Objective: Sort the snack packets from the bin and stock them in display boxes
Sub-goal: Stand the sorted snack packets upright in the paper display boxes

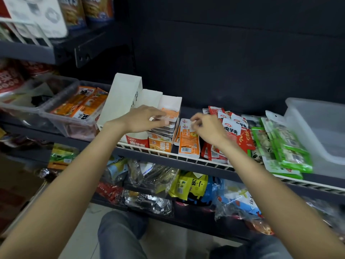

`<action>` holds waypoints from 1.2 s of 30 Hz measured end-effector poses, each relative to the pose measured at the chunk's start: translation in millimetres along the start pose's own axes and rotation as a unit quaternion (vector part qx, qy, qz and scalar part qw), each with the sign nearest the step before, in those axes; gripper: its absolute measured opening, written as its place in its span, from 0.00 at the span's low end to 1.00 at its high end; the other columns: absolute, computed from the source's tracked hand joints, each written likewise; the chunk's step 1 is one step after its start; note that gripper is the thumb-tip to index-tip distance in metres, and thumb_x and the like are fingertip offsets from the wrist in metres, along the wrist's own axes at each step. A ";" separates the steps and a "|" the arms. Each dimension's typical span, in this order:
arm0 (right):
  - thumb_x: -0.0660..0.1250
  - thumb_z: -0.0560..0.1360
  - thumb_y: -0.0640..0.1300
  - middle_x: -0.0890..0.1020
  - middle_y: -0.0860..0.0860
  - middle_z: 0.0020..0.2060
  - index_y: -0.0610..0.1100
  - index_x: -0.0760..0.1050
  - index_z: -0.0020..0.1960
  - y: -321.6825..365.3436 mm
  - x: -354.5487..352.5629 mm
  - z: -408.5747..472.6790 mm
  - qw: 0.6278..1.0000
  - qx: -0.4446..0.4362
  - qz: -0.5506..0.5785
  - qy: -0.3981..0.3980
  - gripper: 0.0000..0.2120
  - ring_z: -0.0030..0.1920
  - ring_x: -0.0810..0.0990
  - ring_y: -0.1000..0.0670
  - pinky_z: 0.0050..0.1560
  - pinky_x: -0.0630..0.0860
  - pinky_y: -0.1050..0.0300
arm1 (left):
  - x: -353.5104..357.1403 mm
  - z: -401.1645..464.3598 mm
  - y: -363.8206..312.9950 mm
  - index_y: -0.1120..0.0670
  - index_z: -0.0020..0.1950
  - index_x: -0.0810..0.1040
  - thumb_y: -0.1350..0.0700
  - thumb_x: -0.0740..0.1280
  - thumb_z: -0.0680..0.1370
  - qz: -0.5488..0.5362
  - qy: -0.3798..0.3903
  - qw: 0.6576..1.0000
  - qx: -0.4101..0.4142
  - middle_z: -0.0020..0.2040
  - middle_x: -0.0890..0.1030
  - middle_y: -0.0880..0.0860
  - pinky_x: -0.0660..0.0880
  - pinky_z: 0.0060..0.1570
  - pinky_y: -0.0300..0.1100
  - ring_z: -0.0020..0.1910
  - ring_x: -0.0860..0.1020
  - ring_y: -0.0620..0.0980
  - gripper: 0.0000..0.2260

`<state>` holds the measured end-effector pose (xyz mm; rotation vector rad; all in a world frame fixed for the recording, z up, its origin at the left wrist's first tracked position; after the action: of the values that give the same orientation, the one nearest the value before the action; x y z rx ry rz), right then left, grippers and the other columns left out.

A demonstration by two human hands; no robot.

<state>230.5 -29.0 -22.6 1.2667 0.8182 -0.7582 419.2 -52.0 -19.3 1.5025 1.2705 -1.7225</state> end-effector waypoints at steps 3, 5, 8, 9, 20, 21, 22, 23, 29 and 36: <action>0.64 0.75 0.61 0.79 0.45 0.58 0.46 0.72 0.65 3.9 26.4 -4.0 0.991 0.014 -0.124 0.056 0.25 0.57 0.78 0.44 0.53 0.76 0.50 | -9.4 -15.2 -3.2 0.43 0.66 0.74 0.33 0.58 0.72 -0.028 -0.088 0.994 0.052 0.68 0.74 0.47 0.64 0.68 0.52 0.68 0.69 0.49 0.26; 0.61 0.71 0.69 0.71 0.44 0.66 0.48 0.66 0.70 5.9 53.3 -3.0 0.968 0.023 -0.211 0.133 0.36 0.63 0.72 0.40 0.56 0.73 0.48 | -14.9 -26.2 -10.7 0.44 0.63 0.77 0.35 0.57 0.73 -0.030 -0.138 0.986 0.089 0.64 0.77 0.45 0.66 0.65 0.49 0.65 0.71 0.47 0.24; 0.64 0.70 0.67 0.66 0.44 0.68 0.49 0.61 0.72 0.8 77.8 -1.0 0.956 0.051 -0.223 0.186 0.37 0.66 0.66 0.37 0.59 0.70 0.47 | -16.1 -35.5 -19.0 0.45 0.63 0.77 0.34 0.54 0.74 -0.044 -0.148 0.983 0.104 0.63 0.77 0.43 0.63 0.63 0.42 0.64 0.71 0.44 0.26; 0.66 0.70 0.65 0.66 0.44 0.67 0.49 0.60 0.72 -1.8 79.1 1.0 0.960 0.063 -0.208 0.178 0.36 0.66 0.65 0.37 0.59 0.69 0.48 | -13.6 -36.4 -19.6 0.45 0.65 0.76 0.34 0.53 0.74 -0.036 -0.139 0.984 0.101 0.64 0.76 0.44 0.63 0.63 0.42 0.65 0.70 0.44 0.27; 0.72 0.72 0.48 0.67 0.53 0.65 0.53 0.71 0.65 1.1 -21.1 -19.9 0.969 0.007 0.245 -0.027 0.23 0.64 0.69 0.52 0.57 0.75 0.56 | -16.5 -43.2 -26.0 0.45 0.70 0.70 0.41 0.60 0.78 -0.112 -0.170 0.977 0.072 0.67 0.73 0.47 0.67 0.66 0.48 0.66 0.70 0.46 0.21; 0.72 0.71 0.46 0.66 0.54 0.66 0.54 0.71 0.65 9.7 -29.1 -22.9 0.963 -0.025 0.268 -0.026 0.23 0.64 0.69 0.54 0.58 0.75 0.57 | -24.5 -42.6 -28.2 0.45 0.72 0.66 0.44 0.63 0.78 -0.148 -0.201 0.966 0.066 0.68 0.72 0.48 0.67 0.65 0.46 0.66 0.69 0.45 0.23; 0.72 0.71 0.45 0.66 0.54 0.67 0.55 0.71 0.65 18.8 -34.7 -24.0 0.960 -0.057 0.272 -0.020 0.24 0.65 0.69 0.55 0.61 0.73 0.57 | -34.2 -42.2 -30.4 0.46 0.74 0.62 0.47 0.67 0.77 -0.177 -0.232 0.955 0.063 0.70 0.69 0.49 0.67 0.64 0.43 0.67 0.68 0.45 0.27; 0.72 0.71 0.44 0.66 0.54 0.68 0.55 0.71 0.65 28.5 -38.4 -24.3 0.959 -0.088 0.267 -0.010 0.24 0.65 0.70 0.55 0.63 0.72 0.57 | -44.2 -41.7 -32.2 0.46 0.75 0.59 0.50 0.69 0.76 -0.190 -0.259 0.945 0.066 0.71 0.66 0.49 0.66 0.64 0.42 0.68 0.67 0.45 0.31; 0.65 0.75 0.34 0.76 0.56 0.60 0.52 0.72 0.63 78.2 -35.4 -19.0 0.931 -0.184 0.283 0.141 0.20 0.61 0.75 0.59 0.61 0.73 0.65 | -84.5 -47.5 -32.4 0.52 0.49 0.81 0.58 0.73 0.73 -0.193 -0.334 0.915 0.117 0.53 0.81 0.50 0.74 0.58 0.49 0.55 0.78 0.45 0.06; 0.67 0.76 0.47 0.82 0.55 0.52 0.51 0.82 0.53 76.4 -37.1 37.0 0.972 -0.206 0.108 -0.013 0.08 0.56 0.77 0.50 0.61 0.72 0.47 | -115.0 -70.0 -37.9 0.55 0.55 0.79 0.55 0.73 0.72 -0.169 -0.414 0.889 0.098 0.46 0.80 0.45 0.73 0.40 0.28 0.42 0.78 0.36 0.13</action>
<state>280.6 -53.0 51.6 0.9497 0.7546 -0.4000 447.9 4.3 105.5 0.4772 0.9216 -2.3938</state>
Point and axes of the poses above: each hand's wrist, its own z-axis towards the middle knuckle, its own x-axis out of the palm, y = z × x, the point moved 8 cm from there along z, towards the middle knuckle
